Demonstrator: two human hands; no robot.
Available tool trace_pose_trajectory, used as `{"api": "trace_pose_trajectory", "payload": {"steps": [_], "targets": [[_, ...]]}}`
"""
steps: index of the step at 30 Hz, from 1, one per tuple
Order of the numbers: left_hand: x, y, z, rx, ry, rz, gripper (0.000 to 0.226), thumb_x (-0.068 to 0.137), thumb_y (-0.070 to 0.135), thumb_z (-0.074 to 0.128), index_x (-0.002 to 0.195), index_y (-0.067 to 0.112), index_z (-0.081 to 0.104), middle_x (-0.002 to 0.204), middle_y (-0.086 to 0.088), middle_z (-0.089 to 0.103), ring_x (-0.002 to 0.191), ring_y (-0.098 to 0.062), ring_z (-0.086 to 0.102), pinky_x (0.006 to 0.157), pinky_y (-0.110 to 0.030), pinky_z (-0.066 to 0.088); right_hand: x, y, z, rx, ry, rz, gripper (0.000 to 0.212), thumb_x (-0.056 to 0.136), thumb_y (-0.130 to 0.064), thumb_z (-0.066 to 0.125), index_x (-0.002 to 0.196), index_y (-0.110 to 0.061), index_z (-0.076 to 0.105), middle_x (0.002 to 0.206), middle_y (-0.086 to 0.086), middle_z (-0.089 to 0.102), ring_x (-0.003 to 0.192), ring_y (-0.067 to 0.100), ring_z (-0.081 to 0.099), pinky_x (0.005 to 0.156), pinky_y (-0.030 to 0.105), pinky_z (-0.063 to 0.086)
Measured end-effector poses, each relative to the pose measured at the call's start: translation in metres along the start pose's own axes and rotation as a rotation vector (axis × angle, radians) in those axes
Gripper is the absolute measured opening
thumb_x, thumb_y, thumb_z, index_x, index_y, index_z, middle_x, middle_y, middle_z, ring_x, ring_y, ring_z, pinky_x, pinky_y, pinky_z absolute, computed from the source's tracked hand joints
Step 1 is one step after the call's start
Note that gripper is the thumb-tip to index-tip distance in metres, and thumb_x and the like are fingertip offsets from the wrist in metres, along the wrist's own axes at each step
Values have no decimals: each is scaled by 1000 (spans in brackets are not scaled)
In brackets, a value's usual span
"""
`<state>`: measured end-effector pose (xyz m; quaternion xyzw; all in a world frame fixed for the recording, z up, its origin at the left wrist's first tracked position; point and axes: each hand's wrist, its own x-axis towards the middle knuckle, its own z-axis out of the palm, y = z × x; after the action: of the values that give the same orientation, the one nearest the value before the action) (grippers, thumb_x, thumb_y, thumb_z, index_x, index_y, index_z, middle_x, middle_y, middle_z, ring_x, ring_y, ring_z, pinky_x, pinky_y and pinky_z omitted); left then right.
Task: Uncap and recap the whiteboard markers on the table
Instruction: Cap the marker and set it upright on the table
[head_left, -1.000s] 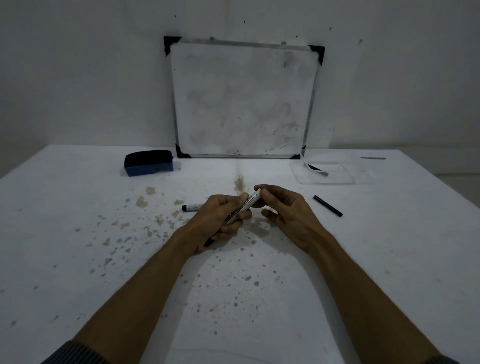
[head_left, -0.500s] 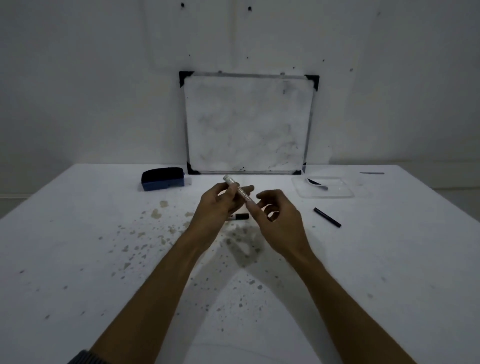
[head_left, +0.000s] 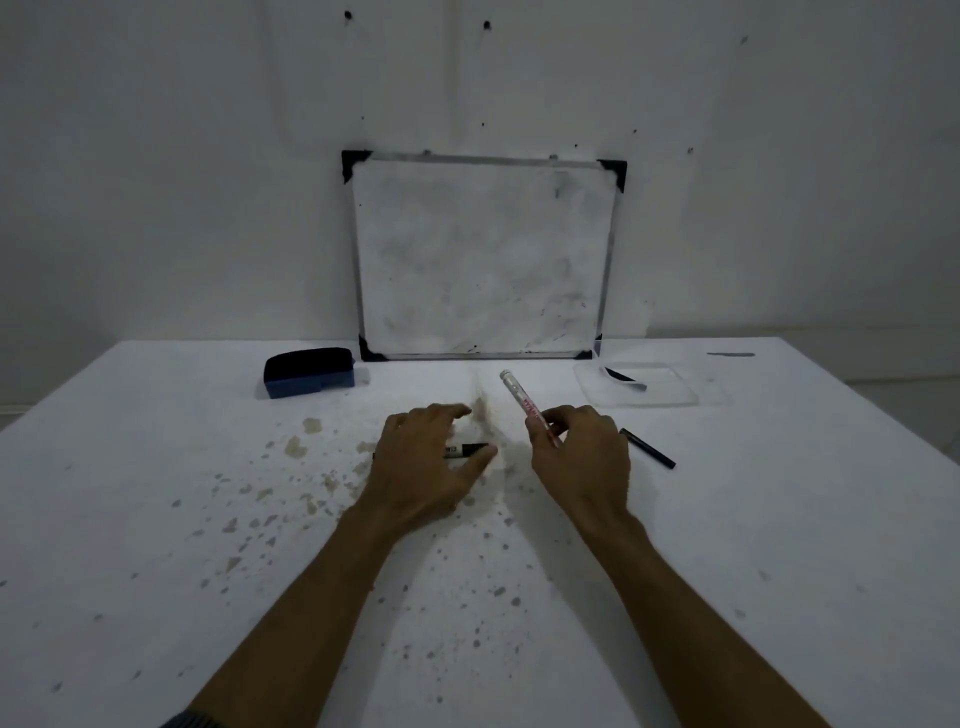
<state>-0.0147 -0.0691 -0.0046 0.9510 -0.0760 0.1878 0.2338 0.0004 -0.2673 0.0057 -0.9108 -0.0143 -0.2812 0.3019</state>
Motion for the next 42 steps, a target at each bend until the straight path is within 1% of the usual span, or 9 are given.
{"api": "trace_pose_trajectory", "payload": {"steps": [10, 18, 23, 28, 32, 35, 37, 39, 42], "targets": [[7, -20, 17, 129, 29, 111, 58, 84, 74, 51, 117, 29, 69, 116, 11, 72, 104, -15, 65, 99, -38, 40, 56, 19, 48, -293, -42, 155, 34, 91, -42, 60, 99, -10, 68, 95, 10, 73, 91, 33, 66, 81, 42, 47], [7, -19, 18, 125, 58, 114, 46, 90, 59, 53, 113, 24, 73, 111, 8, 75, 99, -17, 68, 92, -37, 42, 61, 15, 58, -293, -56, 171, 40, 92, -40, 60, 104, -2, 61, 102, 16, 71, 95, 36, 65, 80, 41, 47], [3, -17, 11, 106, 29, 98, 52, 87, 62, 52, 117, 24, 73, 114, 8, 75, 104, -16, 68, 98, -40, 43, 54, 14, 55, -238, -70, 195, 48, 91, -42, 62, 111, 1, 58, 109, 20, 67, 101, 38, 62, 84, 43, 48], [0, -23, -5, 93, 34, 111, 49, 85, 56, 59, 123, 26, 68, 120, 9, 70, 111, -14, 62, 105, -39, 37, 24, 7, 38, -82, 67, -31, 39, 84, -34, 70, 110, -7, 59, 104, 11, 60, 98, 29, 55, 83, 41, 48], [-2, -33, -9, 92, 25, 124, 32, 85, 50, 63, 107, 29, 72, 105, 13, 67, 95, -11, 58, 94, -36, 41, -10, 1, 23, 163, -157, -255, 28, 91, -29, 65, 117, -18, 62, 105, 0, 59, 99, 14, 50, 89, 28, 44], [-2, -34, -8, 16, -1, 114, 30, 90, 51, 60, 104, 29, 76, 100, 10, 71, 90, -10, 57, 89, -41, 47, -16, -2, 25, 153, -270, -365, 37, 95, -37, 63, 127, -22, 66, 120, 1, 62, 111, 17, 53, 99, 30, 43], [-3, -28, -10, -103, -24, 92, 31, 93, 53, 63, 105, 29, 79, 101, 11, 73, 91, -7, 60, 86, -37, 51, -13, -5, 20, 215, -334, -360, 34, 96, -41, 63, 126, -25, 69, 121, -3, 63, 110, 10, 55, 98, 24, 42], [-5, -21, -13, -261, -53, 23, 27, 92, 52, 67, 105, 32, 80, 100, 16, 72, 94, -2, 63, 85, -31, 55, -9, -4, 12, 324, -395, -310, 27, 97, -41, 64, 119, -28, 72, 112, -10, 62, 99, 1, 57, 86, 11, 43], [-9, -12, -20, -449, -69, -85, 27, 86, 52, 74, 104, 33, 80, 98, 20, 76, 94, 4, 69, 88, -25, 57, -9, -4, 3, 436, -468, -194, 23, 95, -40, 67, 116, -32, 70, 111, -16, 63, 98, -2, 59, 79, 9, 46]]}}
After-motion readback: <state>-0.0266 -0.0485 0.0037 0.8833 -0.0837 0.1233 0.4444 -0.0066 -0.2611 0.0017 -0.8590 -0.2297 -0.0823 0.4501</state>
